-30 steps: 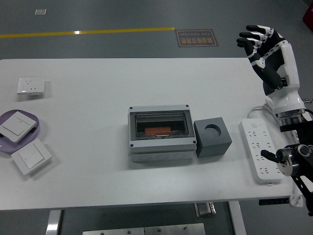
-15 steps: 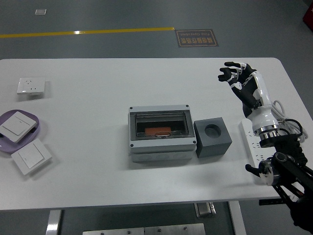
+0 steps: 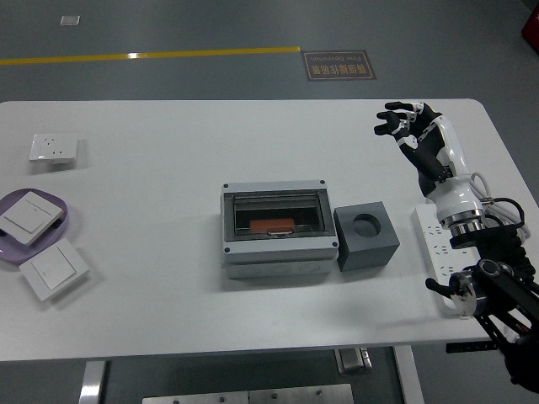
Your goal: Pick up the cylinder from the cube,place it in the box,flap close box
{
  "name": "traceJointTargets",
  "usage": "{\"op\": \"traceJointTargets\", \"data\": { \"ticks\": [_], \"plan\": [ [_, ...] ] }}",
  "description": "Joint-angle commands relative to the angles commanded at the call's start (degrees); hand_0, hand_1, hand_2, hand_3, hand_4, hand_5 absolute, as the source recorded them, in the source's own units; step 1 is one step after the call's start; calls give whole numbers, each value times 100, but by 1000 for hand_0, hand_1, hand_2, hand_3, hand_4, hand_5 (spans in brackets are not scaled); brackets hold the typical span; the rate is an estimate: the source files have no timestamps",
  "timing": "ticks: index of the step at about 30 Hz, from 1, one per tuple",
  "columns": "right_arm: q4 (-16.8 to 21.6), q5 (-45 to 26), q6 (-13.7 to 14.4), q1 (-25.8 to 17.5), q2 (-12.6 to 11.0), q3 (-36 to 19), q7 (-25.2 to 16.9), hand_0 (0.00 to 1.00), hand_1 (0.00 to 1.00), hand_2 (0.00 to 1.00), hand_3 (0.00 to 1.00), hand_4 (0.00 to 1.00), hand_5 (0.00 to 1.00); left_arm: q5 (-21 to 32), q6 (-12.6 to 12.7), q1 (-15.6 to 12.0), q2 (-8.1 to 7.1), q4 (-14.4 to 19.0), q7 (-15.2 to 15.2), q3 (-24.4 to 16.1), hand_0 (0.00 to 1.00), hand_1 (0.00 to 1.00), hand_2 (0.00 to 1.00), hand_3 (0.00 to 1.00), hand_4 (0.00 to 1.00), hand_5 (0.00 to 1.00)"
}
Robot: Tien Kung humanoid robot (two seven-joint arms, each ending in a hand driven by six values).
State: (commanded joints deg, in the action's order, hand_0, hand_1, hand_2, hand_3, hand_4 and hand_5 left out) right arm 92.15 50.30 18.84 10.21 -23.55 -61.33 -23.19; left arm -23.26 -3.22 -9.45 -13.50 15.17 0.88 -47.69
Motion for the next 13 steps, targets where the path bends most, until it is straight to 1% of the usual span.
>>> {"op": "traceJointTargets", "data": {
  "ticks": [2,4,9,13],
  "plan": [
    [128,104,4,6,-4,-51,16,527,471,537,534,739,356,4,0,-2,-3,0,0,5,616,625,619,640,703,166],
    [148,137,-2,22,-6,-56,34,525,469,535,535,731,349,7,1,-1,-10,-2,1,11,616,625,620,639,703,165],
    [20,5,-32,19,-36,99,75,526,467,535,536,721,345,2,1,11,-25,0,-2,13,616,625,620,639,703,165],
    [-129,-124,-40,17,-2,287,65,526,467,535,536,721,345,14,2,17,-28,-1,-1,37,616,625,620,639,703,165]
  ]
}}
